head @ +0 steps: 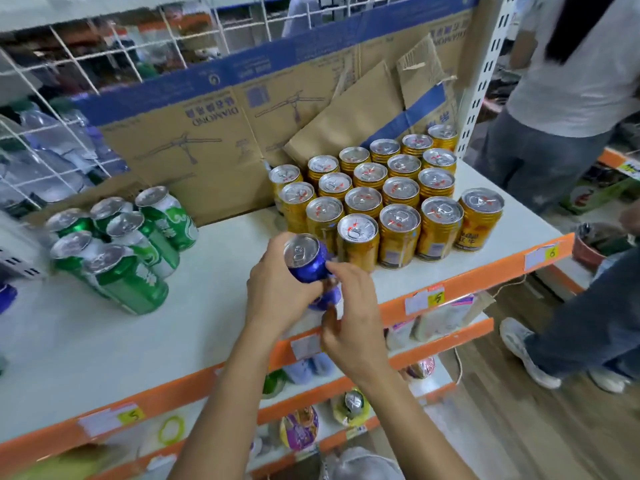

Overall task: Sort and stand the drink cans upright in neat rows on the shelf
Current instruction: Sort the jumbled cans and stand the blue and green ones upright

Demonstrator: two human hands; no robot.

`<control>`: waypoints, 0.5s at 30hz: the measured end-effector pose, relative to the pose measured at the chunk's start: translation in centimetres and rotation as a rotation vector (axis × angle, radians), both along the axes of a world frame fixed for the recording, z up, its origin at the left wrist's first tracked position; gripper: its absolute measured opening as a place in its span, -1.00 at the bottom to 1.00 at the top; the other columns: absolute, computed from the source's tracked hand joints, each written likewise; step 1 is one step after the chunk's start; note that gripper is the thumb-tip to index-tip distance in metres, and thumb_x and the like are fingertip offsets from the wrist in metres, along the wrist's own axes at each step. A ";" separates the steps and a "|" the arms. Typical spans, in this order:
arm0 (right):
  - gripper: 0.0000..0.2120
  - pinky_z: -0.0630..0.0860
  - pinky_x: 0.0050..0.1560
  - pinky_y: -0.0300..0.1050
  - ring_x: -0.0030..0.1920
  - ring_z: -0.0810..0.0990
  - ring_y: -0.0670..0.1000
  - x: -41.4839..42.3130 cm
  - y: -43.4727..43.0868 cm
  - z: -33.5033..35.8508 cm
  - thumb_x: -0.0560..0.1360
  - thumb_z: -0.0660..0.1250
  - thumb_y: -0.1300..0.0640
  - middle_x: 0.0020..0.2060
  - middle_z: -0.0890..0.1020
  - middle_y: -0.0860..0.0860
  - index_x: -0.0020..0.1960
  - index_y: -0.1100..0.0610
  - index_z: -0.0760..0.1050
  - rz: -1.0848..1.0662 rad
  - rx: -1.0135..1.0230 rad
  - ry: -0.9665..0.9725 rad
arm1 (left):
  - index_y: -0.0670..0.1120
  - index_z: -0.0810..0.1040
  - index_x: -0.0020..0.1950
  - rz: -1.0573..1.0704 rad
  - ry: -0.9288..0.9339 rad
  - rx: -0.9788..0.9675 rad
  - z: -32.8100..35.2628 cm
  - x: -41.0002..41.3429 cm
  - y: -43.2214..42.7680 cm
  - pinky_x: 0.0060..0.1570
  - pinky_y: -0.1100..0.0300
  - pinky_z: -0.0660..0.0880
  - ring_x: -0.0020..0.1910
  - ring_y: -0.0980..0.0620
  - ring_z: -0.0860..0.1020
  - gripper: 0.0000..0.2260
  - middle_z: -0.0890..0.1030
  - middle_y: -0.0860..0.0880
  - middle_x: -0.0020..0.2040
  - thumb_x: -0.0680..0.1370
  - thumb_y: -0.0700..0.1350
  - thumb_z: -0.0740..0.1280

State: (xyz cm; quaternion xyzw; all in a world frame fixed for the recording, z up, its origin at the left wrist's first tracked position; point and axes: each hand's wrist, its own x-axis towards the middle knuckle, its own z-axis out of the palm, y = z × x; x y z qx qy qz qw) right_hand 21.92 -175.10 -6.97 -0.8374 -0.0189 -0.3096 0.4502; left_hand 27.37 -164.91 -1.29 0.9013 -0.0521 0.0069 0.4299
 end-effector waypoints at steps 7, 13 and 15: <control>-0.23 0.36 0.35 -0.15 0.38 0.33 -0.10 0.8 7.5 -1.2 0.38 0.39 -0.02 0.39 0.31 -0.06 0.48 -0.03 0.08 0.433 0.108 0.307 | 0.19 0.43 0.18 0.109 -0.058 -0.064 0.8 -2.9 10.0 0.00 0.43 0.42 0.00 0.28 0.50 -0.34 0.53 0.34 -0.02 0.17 0.00 0.63; -0.30 0.45 0.13 -0.33 0.18 0.50 -0.23 1.8 17.7 0.5 0.30 0.45 0.15 0.21 0.50 -0.13 0.31 -0.16 0.19 0.690 0.169 0.360 | 0.16 0.41 0.29 0.249 -0.126 -0.034 0.6 -5.5 20.1 0.12 0.37 0.42 0.13 0.23 0.52 -0.26 0.57 0.22 0.14 0.17 0.10 0.62; -0.32 0.46 0.09 -0.34 0.14 0.53 -0.18 2.0 21.7 0.8 0.31 0.48 0.17 0.17 0.53 -0.11 0.29 -0.16 0.23 0.738 0.149 0.354 | 0.16 0.37 0.31 0.312 -0.153 -0.062 0.4 -6.5 24.0 0.15 0.36 0.41 0.16 0.25 0.50 -0.27 0.54 0.23 0.18 0.21 0.09 0.61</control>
